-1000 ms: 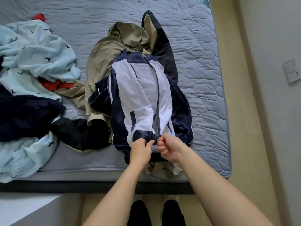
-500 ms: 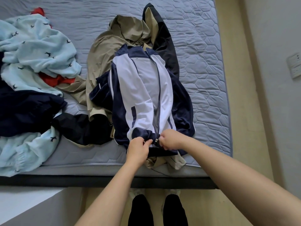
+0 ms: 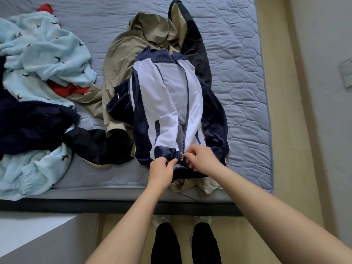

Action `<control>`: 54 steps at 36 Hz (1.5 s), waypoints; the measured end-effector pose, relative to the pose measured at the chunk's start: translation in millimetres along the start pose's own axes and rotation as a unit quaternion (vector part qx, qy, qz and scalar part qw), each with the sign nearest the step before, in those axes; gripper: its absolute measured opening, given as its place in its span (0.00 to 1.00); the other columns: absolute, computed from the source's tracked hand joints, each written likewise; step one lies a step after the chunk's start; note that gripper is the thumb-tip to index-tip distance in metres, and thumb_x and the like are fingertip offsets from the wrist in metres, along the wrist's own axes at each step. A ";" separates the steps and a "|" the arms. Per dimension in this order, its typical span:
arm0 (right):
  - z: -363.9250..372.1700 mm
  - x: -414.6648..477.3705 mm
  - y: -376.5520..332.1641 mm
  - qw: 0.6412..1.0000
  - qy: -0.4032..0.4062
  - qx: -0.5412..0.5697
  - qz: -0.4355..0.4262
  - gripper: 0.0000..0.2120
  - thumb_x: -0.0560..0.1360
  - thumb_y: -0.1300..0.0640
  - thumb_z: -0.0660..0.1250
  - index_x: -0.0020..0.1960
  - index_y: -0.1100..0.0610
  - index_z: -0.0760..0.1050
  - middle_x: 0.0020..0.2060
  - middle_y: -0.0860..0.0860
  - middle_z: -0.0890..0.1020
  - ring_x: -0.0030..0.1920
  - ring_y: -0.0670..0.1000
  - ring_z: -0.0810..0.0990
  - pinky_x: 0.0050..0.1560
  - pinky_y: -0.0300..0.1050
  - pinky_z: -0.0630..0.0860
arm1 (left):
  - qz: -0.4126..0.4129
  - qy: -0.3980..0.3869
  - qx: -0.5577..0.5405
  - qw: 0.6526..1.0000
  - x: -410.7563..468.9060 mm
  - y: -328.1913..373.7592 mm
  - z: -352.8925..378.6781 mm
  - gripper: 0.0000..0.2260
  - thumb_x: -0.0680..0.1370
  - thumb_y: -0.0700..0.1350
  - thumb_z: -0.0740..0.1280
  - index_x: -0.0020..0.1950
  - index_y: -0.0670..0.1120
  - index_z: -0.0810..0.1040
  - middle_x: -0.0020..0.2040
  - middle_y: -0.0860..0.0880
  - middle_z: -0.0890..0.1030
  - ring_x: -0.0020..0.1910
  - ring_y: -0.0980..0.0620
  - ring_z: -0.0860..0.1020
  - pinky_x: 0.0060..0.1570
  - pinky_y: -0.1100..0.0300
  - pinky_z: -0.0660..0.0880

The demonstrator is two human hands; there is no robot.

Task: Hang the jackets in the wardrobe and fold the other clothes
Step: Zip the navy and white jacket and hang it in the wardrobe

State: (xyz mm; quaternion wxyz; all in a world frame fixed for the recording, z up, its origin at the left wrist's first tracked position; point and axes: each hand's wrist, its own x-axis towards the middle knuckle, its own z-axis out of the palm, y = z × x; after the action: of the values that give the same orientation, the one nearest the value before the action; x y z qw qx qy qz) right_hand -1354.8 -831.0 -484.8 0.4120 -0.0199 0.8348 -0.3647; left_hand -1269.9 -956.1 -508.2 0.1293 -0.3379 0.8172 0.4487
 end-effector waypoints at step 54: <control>-5.4 16.1 -5.4 0.808 -0.012 -0.530 -0.259 0.07 0.75 0.64 0.59 0.51 0.57 0.72 0.45 0.52 0.74 0.40 0.57 0.78 0.28 0.44 0.56 | -0.016 -0.021 0.068 0.997 -9.5 -23.6 -6.7 0.20 0.78 0.47 0.66 0.30 0.45 0.62 0.30 0.49 0.67 0.31 0.50 0.66 0.33 0.56 0.62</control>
State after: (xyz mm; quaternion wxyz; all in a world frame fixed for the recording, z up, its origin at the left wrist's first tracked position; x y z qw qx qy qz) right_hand -1370.6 -837.1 -490.1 0.2375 -0.4549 0.8573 0.0411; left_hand -1246.6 -966.2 -514.8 0.1768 -0.3320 0.8373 0.3967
